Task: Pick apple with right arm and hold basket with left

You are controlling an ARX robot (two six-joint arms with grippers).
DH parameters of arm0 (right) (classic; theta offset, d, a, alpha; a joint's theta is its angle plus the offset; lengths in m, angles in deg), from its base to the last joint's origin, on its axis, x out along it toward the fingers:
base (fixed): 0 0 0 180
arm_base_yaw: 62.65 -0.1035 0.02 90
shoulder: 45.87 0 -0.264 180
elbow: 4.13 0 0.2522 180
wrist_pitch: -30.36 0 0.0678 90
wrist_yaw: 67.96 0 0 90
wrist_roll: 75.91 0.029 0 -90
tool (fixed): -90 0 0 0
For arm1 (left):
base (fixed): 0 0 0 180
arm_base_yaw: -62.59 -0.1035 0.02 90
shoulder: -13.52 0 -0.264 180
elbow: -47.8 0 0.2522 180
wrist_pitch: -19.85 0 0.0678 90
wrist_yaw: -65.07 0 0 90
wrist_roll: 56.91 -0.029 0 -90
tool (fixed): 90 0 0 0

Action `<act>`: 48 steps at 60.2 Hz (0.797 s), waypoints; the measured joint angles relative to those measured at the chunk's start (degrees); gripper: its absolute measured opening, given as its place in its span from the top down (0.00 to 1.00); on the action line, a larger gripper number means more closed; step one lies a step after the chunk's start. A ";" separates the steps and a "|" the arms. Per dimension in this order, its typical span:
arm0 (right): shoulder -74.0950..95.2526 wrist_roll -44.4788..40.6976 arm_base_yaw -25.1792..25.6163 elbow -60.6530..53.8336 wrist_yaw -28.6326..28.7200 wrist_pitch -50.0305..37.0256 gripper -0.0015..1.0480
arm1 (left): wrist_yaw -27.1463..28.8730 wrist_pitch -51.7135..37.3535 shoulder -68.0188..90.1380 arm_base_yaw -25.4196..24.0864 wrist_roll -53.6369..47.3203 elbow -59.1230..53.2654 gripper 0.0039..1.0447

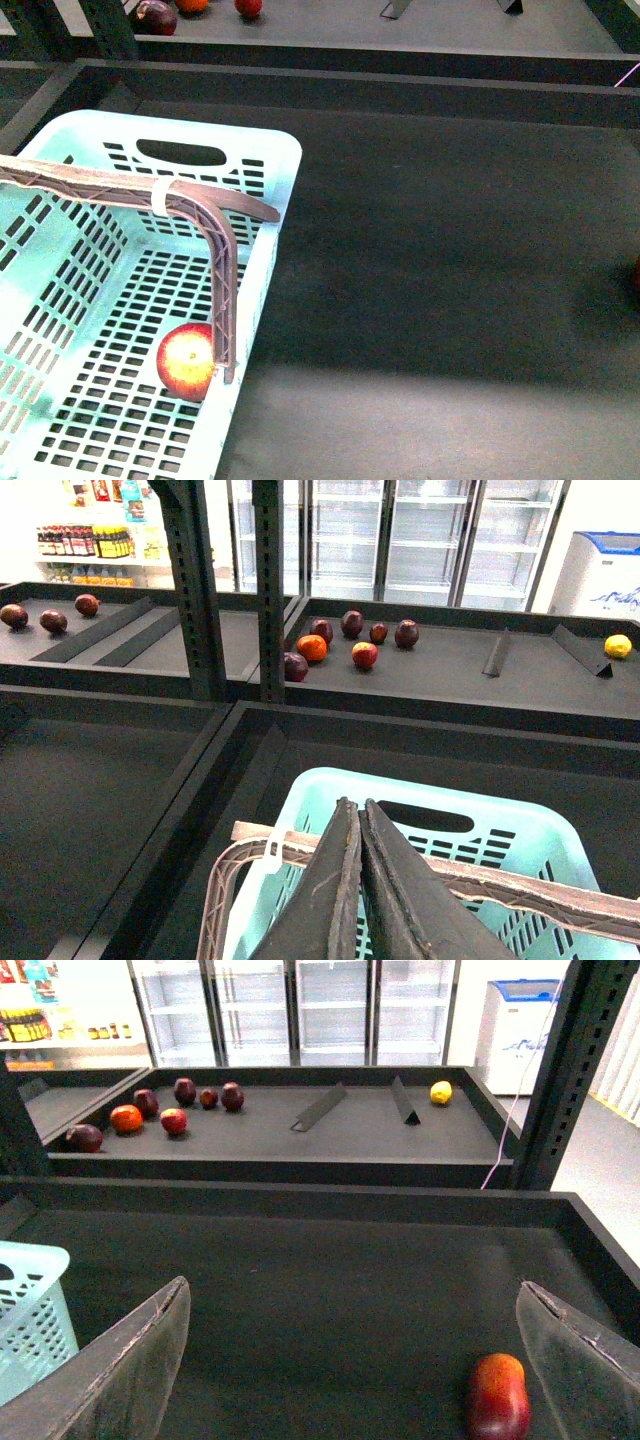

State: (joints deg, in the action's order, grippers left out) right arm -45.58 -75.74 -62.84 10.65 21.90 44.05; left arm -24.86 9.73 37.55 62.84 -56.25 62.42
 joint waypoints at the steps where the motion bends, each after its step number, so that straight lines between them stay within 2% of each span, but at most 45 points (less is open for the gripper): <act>1: 0.02 0.00 0.00 0.00 0.00 0.00 0.09 | 0.00 0.24 -0.24 0.00 0.00 0.00 0.97; 37: 0.02 0.00 0.00 0.00 0.00 0.00 0.09 | -0.02 13.40 -13.55 0.00 -0.02 0.00 0.97; 43: 0.02 0.00 0.00 0.00 0.00 0.00 0.09 | -0.07 22.60 -20.98 0.00 -0.02 0.00 0.97; 48: 0.00 0.00 0.00 0.00 0.02 0.00 0.09 | -0.07 23.58 -23.34 0.00 -0.04 0.00 0.97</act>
State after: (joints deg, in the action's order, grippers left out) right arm -45.58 -75.74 -62.84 10.65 21.92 44.05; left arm -24.92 33.32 14.20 62.84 -56.29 62.42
